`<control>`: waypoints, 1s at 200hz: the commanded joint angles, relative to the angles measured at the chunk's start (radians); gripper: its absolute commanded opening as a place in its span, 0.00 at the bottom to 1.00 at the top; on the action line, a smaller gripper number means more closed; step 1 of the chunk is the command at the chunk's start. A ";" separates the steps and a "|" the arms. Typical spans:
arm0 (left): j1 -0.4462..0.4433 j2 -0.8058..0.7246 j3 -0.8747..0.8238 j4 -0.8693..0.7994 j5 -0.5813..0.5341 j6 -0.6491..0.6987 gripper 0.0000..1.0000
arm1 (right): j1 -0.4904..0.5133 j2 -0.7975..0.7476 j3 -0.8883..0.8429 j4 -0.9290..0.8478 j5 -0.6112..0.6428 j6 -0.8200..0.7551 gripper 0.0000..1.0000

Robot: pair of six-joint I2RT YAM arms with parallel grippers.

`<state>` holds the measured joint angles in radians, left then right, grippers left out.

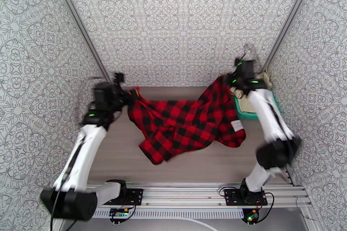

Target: Fold and stack the mixed laundry pile

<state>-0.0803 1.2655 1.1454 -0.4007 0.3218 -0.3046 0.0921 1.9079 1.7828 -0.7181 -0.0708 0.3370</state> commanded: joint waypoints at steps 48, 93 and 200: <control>-0.058 -0.040 -0.104 0.158 -0.016 -0.047 0.00 | -0.014 -0.311 -0.632 0.241 -0.296 0.190 0.62; -0.063 -0.041 -0.107 0.138 -0.015 -0.044 0.00 | 0.115 -0.413 -0.879 0.388 -0.437 0.355 0.65; -0.040 -0.060 -0.104 0.117 -0.016 -0.035 0.00 | 0.219 -0.139 -0.901 0.610 -0.318 0.464 0.49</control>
<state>-0.1345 1.2358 1.0405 -0.2867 0.3172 -0.3401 0.3069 1.6562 0.7952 -0.2138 -0.4580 0.7895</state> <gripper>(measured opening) 0.041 0.550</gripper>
